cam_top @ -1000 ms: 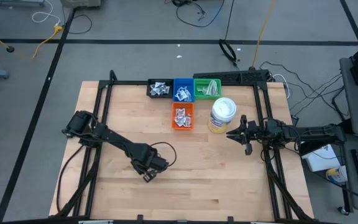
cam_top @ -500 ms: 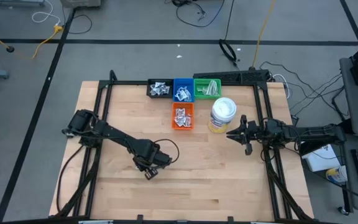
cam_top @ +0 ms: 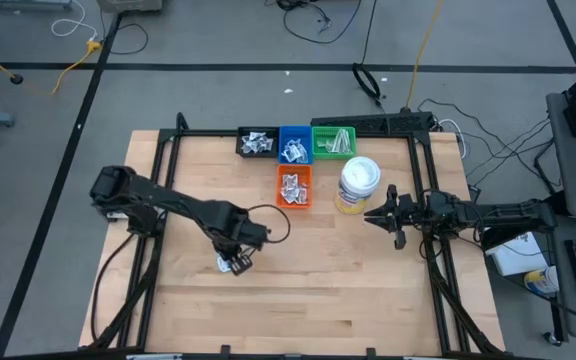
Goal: Pick & Place First Aid Supplies
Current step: Put the blue alcohol pad into the blue bin
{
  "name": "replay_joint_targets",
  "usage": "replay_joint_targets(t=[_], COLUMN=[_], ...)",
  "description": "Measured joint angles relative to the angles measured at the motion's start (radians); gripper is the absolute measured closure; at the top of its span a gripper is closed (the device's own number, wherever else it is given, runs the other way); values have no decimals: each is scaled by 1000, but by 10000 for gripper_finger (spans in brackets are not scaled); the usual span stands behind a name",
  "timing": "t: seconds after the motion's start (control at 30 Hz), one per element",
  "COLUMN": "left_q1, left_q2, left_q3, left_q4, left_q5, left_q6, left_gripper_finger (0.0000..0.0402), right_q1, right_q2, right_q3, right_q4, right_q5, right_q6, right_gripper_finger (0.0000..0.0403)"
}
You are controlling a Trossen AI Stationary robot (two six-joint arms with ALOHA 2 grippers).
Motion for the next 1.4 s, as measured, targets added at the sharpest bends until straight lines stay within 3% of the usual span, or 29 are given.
replay_joint_targets(t=[0.27, 0.6, 0.73, 0.97, 1.1, 1.4], left_q1=[115, 494, 640, 806, 840, 873], left_q2=[-66, -83, -83, -80, 9, 373], left_q3=[0, 1, 1, 4, 135, 668], left_q4=[-1, -55, -82, -90, -114, -234], left_q5=[53, 39, -28, -69, -88, -86], left_q6=[107, 414, 536, 636, 676, 777], left_gripper_finger=[397, 397, 392, 394, 398, 399], right_q1=[0, 0, 0, 0, 0, 0], right_q2=[0, 0, 0, 0, 0, 0], right_q3=[0, 0, 0, 0, 0, 0], right_q4=[0, 0, 0, 0, 0, 0], right_q5=[0, 0, 0, 0, 0, 0], right_q6=[0, 0, 0, 0, 0, 0], right_gripper_finger=[344, 344, 344, 344, 344, 344])
